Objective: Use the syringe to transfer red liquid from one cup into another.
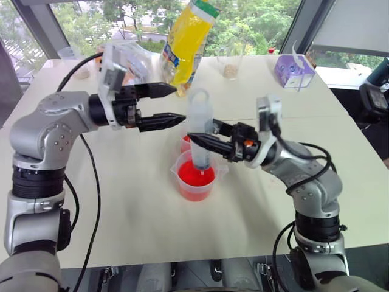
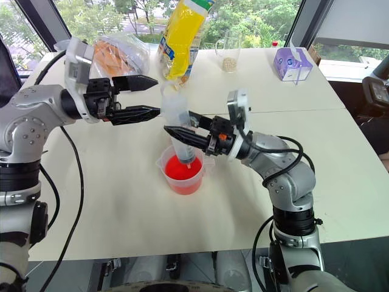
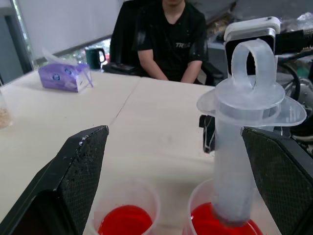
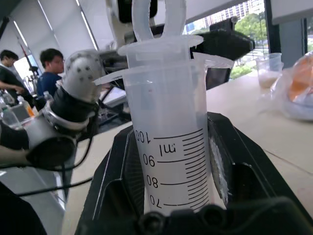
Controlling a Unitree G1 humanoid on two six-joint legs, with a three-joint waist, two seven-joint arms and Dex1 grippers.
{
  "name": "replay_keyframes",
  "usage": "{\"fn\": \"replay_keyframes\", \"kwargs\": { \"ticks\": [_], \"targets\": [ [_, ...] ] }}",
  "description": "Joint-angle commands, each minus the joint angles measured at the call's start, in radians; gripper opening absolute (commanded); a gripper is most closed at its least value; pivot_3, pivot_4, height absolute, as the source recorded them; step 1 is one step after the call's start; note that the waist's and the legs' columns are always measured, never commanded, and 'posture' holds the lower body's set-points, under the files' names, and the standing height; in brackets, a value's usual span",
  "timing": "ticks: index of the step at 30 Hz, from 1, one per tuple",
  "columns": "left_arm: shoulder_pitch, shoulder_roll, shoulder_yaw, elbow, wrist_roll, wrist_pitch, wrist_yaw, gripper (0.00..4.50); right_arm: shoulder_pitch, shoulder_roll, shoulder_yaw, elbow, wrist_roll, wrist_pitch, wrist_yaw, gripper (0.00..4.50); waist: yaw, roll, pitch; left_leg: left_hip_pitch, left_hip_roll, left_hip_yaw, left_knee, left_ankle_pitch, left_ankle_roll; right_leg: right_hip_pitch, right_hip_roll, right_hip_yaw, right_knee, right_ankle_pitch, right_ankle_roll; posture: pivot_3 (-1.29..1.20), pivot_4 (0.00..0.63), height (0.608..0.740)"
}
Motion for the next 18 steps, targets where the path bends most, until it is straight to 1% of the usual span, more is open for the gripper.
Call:
{"fn": "replay_keyframes", "kwargs": {
  "ticks": [1, 6, 12, 14, 18],
  "targets": [
    [-0.027, -0.016, 0.010, -0.050, -0.032, 0.011, -0.003, 4.50, 0.021, -0.014, 0.042, 0.014, -0.033, -0.076, 0.021, 1.43, 0.000, 0.000, 0.000, 0.000, 0.000, 0.000, 0.000, 0.000, 0.000, 0.000, 0.000, 0.000, 0.000, 0.000, 0.000, 0.00, 0.150, 0.740],
    [-0.036, -0.047, 0.012, -0.056, -0.042, 0.033, -0.001, 4.50, 0.040, -0.024, 0.066, 0.030, -0.046, -0.115, 0.021, 1.43, 0.001, 0.000, 0.000, 0.000, 0.000, 0.000, 0.000, 0.000, 0.000, 0.000, 0.000, 0.000, 0.000, 0.000, 0.000, 0.00, 0.150, 0.740],
    [-0.047, -0.071, 0.028, -0.063, -0.066, 0.060, -0.011, 4.50, 0.052, -0.042, 0.084, 0.028, -0.045, -0.116, 0.021, 1.43, 0.001, 0.000, 0.000, 0.000, 0.000, 0.000, 0.000, 0.000, 0.000, 0.000, 0.000, 0.000, 0.000, 0.000, 0.000, 0.00, 0.150, 0.740],
    [-0.043, -0.055, 0.036, -0.077, -0.079, 0.076, -0.029, 4.50, 0.054, -0.045, 0.089, 0.031, -0.045, -0.117, 0.021, 1.43, 0.001, 0.000, 0.000, 0.000, 0.000, 0.000, 0.000, 0.000, 0.000, 0.000, 0.000, 0.000, 0.000, 0.000, 0.000, 0.00, 0.150, 0.740],
    [-0.010, 0.012, 0.044, -0.090, -0.057, 0.071, -0.079, 4.50, 0.048, -0.044, 0.089, 0.054, -0.054, -0.130, 0.012, 1.43, -0.001, 0.000, 0.000, 0.000, 0.000, 0.000, 0.000, 0.000, 0.000, 0.000, 0.000, 0.000, 0.000, 0.000, 0.000, 0.00, 0.150, 0.740]
  ]
}}
